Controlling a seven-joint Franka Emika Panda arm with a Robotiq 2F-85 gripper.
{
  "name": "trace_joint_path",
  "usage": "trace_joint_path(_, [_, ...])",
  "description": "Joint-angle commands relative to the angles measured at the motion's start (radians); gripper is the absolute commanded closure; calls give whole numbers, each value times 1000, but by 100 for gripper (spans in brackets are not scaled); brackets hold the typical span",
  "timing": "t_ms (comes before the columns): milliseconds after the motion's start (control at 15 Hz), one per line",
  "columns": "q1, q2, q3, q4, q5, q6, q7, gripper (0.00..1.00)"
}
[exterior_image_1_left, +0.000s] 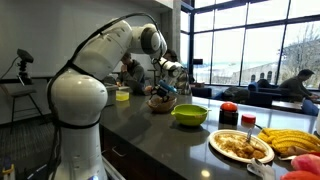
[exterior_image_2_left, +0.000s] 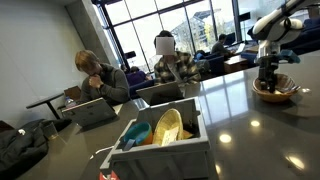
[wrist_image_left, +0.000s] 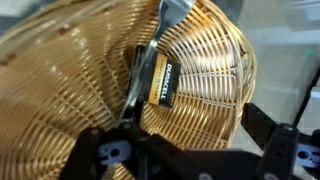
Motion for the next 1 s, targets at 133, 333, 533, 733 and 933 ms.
trace_joint_path(133, [12, -109, -19, -104, -82, 21, -4, 0])
trace_joint_path(333, [32, -166, -13, -162, -146, 26, -2, 0])
trace_joint_path(533, [58, -228, -11, -232, -202, 28, 2, 0])
trace_joint_path(733, [69, -266, -16, -282, -234, 27, 9, 0])
trace_joint_path(933, [91, -291, -40, -324, -337, 59, 41, 0])
